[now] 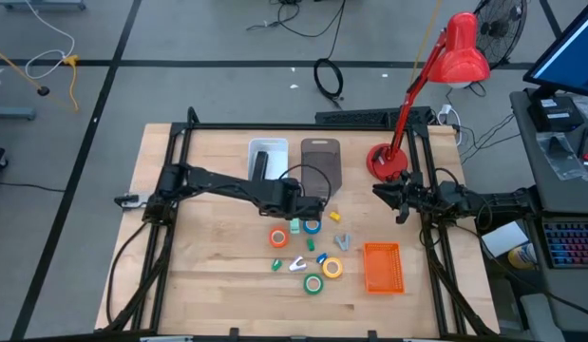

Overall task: Pick and place Stapler, Stapler remover, tape
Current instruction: Put the light green stapler into the white bin

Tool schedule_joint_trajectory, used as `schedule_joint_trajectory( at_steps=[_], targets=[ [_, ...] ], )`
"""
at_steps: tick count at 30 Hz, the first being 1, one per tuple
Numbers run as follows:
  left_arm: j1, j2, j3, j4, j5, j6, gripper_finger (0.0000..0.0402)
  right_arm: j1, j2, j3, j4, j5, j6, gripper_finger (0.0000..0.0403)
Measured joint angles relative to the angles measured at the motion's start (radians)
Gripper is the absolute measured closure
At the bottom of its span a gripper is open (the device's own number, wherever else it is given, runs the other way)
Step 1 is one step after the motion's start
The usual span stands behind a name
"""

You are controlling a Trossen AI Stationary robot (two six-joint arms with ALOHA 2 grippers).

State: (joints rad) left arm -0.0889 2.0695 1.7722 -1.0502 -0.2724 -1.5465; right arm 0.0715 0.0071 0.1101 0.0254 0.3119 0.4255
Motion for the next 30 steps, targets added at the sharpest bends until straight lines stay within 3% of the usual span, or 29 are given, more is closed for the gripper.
schedule_joint_trajectory(
  at_steps=[10, 30],
  targets=[
    [0.012, 0.041, -0.001, 0.000, 0.022, -0.074, 0.0158, 0.000, 0.000, 0.000, -0.001, 0.000, 0.000, 0.0330],
    [0.036, 0.139, -0.002, 0.002, 0.124, -0.046, 0.0158, 0.000, 0.004, 0.000, -0.008, -0.001, 0.000, 0.0330]
  ],
)
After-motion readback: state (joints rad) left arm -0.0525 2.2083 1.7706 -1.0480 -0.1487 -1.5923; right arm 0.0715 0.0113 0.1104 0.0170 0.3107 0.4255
